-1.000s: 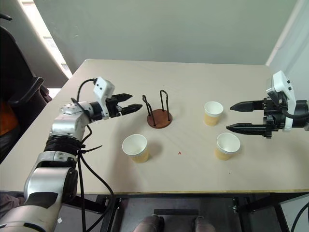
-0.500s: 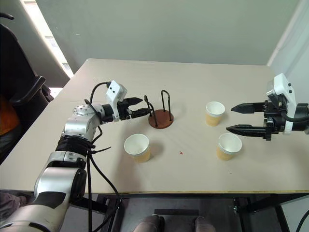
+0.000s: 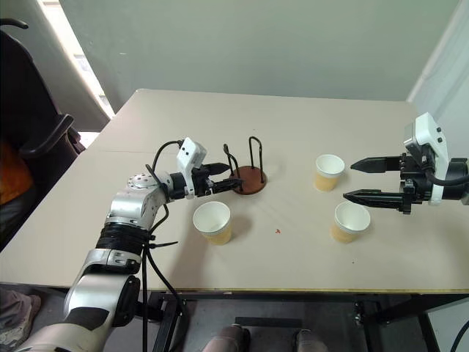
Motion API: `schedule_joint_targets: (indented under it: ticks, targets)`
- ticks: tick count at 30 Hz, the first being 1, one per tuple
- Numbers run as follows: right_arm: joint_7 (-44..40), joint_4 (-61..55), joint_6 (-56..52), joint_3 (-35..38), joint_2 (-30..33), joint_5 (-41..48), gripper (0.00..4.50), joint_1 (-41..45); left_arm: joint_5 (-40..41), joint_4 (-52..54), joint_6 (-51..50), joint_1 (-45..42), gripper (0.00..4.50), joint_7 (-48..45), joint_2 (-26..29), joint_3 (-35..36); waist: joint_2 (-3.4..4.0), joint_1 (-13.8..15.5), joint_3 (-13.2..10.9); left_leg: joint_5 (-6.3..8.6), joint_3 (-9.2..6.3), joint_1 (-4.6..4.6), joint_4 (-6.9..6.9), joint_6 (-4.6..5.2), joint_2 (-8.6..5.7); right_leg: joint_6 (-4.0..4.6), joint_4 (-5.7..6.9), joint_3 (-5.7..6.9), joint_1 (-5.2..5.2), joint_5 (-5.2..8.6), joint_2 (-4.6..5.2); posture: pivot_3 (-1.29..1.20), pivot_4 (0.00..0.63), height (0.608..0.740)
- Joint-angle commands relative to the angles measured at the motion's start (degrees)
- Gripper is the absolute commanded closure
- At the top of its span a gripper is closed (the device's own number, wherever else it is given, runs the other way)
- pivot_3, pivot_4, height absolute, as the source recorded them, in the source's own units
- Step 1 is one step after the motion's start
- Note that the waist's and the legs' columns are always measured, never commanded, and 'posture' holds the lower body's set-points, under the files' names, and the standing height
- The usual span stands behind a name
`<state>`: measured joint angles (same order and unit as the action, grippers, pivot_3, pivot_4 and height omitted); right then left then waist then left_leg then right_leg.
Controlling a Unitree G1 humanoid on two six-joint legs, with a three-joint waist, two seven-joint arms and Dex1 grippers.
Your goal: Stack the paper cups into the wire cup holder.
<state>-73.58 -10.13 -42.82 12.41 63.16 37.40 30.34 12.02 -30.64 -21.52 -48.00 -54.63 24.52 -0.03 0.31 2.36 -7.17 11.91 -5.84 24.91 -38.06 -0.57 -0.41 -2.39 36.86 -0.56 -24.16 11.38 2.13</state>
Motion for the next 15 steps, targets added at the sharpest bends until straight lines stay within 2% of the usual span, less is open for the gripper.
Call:
schedule_joint_targets:
  ticks: [1,7,8,10,15]
  targets:
    - [0.6,-1.6,0.7,2.1,1.0,0.8,0.68,0.2,-1.1,-0.7,2.0,-1.9,0.7,2.8,-1.8,-0.7,0.0,0.1,0.0,0.0,0.0,0.01,-0.01,0.02,0.0,-0.02,0.0,-0.01,0.0,-0.02,0.0,0.0,0.15,0.74]
    - [1.3,-2.4,0.7,2.4,0.8,1.0,0.68,-0.8,-2.4,-5.5,4.6,-5.1,0.7,6.9,-5.1,-0.8,0.0,0.1,0.0,0.02,0.06,0.01,-0.03,0.06,0.0,-0.06,-0.02,-0.04,0.02,-0.05,0.02,0.0,0.15,0.74]
    - [1.5,-2.6,0.7,2.4,0.7,0.9,0.68,-0.9,-2.6,-6.4,5.1,-5.7,0.86,8.1,-5.8,-0.5,0.0,0.2,0.0,0.03,0.07,0.0,-0.01,0.07,0.0,-0.06,-0.03,-0.04,0.02,-0.05,0.02,0.0,0.15,0.74]
    - [1.9,-2.8,0.6,2.8,0.7,1.0,0.68,-1.3,-2.7,-7.2,6.2,-6.2,1.27,10.4,-7.0,0.1,0.0,0.2,0.0,0.03,0.08,0.01,-0.01,0.07,-0.01,-0.08,-0.04,-0.04,0.02,-0.04,0.02,0.0,0.15,0.74]
    - [2.5,-3.3,0.5,3.9,1.1,1.4,0.68,-2.5,-2.7,-6.9,7.2,-6.1,3.04,11.1,-6.6,0.3,0.0,0.4,0.0,0.05,0.16,0.02,-0.02,0.1,-0.05,-0.17,-0.08,-0.15,0.02,-0.06,0.02,0.0,0.15,0.74]
